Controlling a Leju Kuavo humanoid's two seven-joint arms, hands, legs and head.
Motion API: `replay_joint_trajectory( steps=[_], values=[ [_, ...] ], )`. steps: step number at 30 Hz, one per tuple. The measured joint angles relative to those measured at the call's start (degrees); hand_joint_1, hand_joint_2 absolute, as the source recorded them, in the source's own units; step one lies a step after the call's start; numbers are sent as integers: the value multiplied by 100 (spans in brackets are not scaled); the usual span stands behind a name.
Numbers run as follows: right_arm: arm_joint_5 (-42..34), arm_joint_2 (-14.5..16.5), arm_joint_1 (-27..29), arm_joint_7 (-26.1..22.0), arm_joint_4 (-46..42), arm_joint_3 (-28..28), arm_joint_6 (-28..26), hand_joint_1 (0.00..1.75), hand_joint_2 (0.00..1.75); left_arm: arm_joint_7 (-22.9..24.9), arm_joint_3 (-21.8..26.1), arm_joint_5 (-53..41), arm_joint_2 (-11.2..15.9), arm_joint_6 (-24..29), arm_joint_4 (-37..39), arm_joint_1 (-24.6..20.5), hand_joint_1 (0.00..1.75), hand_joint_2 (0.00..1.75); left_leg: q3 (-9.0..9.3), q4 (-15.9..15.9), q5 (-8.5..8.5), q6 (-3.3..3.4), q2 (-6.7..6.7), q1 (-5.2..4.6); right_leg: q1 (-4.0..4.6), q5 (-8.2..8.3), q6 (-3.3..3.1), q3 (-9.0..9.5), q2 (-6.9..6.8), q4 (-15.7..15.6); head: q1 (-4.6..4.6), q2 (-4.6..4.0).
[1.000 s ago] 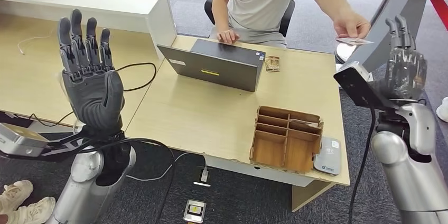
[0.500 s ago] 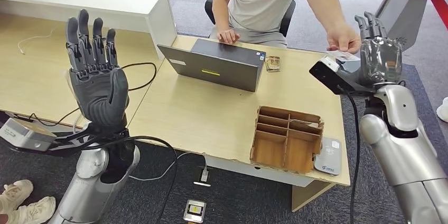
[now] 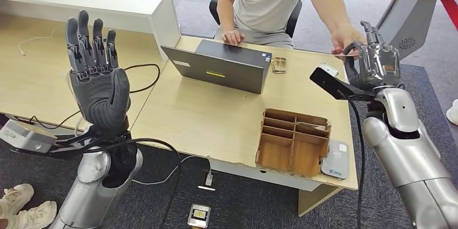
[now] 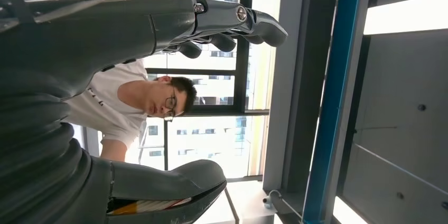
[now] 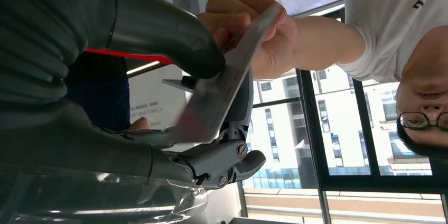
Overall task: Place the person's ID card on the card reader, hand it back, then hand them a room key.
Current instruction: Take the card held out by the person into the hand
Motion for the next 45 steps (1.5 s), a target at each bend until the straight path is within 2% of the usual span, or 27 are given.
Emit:
replay_joint_trajectory(
  steps=[29,36,41,45],
  values=[
    [-326,-132,151,25,-7,46,-125,175,175,103,-36,-56,54,132,-66,29,0,175,4,3,0,0,1,0,0,0,0,0,0,0,1,0],
    [-632,-608,1022,340,-852,-234,-443,175,175,83,67,-94,54,33,-69,235,0,175,4,4,-3,2,-1,-1,0,-1,1,1,0,-4,0,0],
    [-570,-954,2002,578,-1823,-560,-556,175,175,93,129,-66,77,-66,-74,322,0,175,3,2,-5,3,0,-1,0,-2,2,2,0,-4,-1,0],
    [-579,-1074,2852,672,-2498,-796,-826,175,175,119,156,-59,90,-47,-109,392,0,175,3,0,-6,4,-2,1,1,-3,2,2,0,-4,0,0]
  ],
)
